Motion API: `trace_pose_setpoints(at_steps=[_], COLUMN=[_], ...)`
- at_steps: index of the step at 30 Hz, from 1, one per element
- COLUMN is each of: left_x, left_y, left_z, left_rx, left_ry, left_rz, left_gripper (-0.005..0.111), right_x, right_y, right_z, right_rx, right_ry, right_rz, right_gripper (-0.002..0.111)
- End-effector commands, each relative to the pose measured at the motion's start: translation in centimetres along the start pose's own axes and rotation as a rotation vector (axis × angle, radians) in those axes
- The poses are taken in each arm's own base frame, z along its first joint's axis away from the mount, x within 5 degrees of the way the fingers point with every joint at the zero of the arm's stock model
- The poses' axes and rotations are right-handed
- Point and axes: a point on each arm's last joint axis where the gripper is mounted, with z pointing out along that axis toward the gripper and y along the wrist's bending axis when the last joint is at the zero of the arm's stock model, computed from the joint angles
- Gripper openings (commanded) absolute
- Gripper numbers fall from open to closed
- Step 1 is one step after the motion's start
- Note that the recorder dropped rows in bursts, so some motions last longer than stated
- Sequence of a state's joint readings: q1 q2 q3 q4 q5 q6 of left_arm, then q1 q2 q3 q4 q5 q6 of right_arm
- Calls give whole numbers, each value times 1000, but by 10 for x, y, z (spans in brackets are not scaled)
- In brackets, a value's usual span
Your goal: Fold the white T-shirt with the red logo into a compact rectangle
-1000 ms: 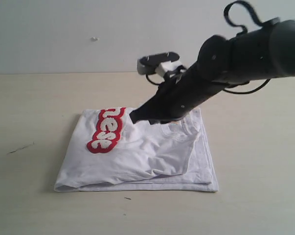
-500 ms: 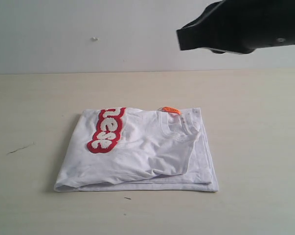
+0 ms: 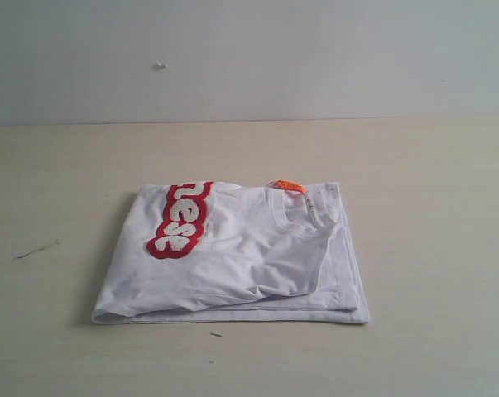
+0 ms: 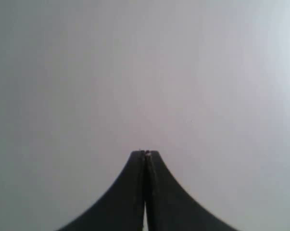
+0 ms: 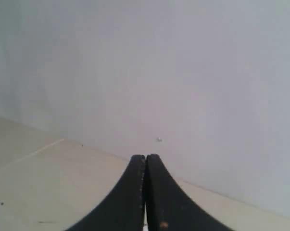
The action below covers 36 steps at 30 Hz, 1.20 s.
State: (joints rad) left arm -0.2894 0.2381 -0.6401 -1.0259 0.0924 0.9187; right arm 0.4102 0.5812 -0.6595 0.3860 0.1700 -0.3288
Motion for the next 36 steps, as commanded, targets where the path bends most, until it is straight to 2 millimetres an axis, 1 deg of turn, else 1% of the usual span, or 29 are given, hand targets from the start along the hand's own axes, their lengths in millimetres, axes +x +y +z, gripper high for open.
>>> trace_pose_setpoints(at_steps=[1,6,11,14,17,21,27,32,36], left_x=[7,10,12,17,17,16,17,21,21], left_y=[3,1,0,2,2,2,2,-4,-4], left_z=[-15,-34,-49,-49,-49,-49,-49,-48,-48], left_rx=[-30,-25,-22,-31,-31,-33,-31,28,35], left_ry=[-39,-87,-135,-125,-126,-127,-125,-83,-78], left_rz=[12,19,42,52,52,51,55,48,48], left_gripper=[0,0,0,0,0,0,0,0,0], right_x=[-5,-6,0,2,3,2,2,2,2], right_y=[1,2,4,3,3,3,3,3,3], right_z=[-26,-49,-74,-85,-95,-100,-100,-100,-100], right_rx=[2,0,-2,4,11,11,12,12,10], right_ry=[-95,-182,-265,-326,-385,-406,-408,-408,-408], right_rz=[12,7,3,2,2,1,1,1,8], right_gripper=[0,0,0,0,0,0,0,0,0])
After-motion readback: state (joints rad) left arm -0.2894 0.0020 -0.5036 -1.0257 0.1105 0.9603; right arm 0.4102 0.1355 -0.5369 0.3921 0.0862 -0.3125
